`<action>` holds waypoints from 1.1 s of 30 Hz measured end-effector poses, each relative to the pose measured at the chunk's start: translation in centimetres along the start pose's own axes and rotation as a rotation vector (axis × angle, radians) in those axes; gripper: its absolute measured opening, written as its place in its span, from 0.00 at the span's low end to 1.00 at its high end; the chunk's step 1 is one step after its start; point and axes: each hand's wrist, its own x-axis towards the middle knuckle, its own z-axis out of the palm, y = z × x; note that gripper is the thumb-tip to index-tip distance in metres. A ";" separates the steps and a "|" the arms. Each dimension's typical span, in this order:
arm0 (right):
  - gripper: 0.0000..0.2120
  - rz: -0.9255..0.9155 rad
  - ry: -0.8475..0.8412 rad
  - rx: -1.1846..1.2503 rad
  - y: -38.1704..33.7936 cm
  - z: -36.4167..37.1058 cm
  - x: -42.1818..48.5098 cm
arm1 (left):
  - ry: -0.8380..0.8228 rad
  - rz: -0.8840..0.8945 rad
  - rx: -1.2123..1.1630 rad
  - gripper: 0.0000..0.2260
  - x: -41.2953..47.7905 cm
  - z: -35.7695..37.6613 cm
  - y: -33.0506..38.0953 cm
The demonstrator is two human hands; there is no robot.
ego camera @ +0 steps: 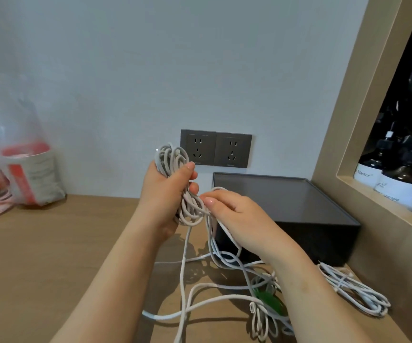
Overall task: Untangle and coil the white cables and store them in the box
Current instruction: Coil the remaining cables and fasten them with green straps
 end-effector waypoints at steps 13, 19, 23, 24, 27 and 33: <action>0.16 0.343 0.522 -0.067 2.5 -4.3 -0.4 | -0.243 -0.127 0.021 0.03 -0.6 -0.2 0.4; 0.06 0.135 0.045 0.329 -0.7 -2.8 -1.0 | -0.145 -0.077 0.048 0.05 -0.1 -0.1 -0.3; 0.10 0.066 -0.280 -0.107 -1.0 -2.4 -1.4 | -0.106 -0.009 0.108 0.05 0.1 -0.3 -0.4; 0.10 0.069 -0.264 -0.122 -1.1 -2.3 -1.4 | -0.106 -0.005 0.113 0.05 0.1 -0.4 -0.4; 0.09 0.101 -0.109 0.057 -1.1 -2.1 -1.4 | -0.141 -0.008 0.131 0.07 0.0 -0.3 -0.3; 0.15 0.328 0.314 0.853 0.2 -3.2 -0.4 | -0.256 -0.024 0.125 0.06 -0.5 -0.2 0.3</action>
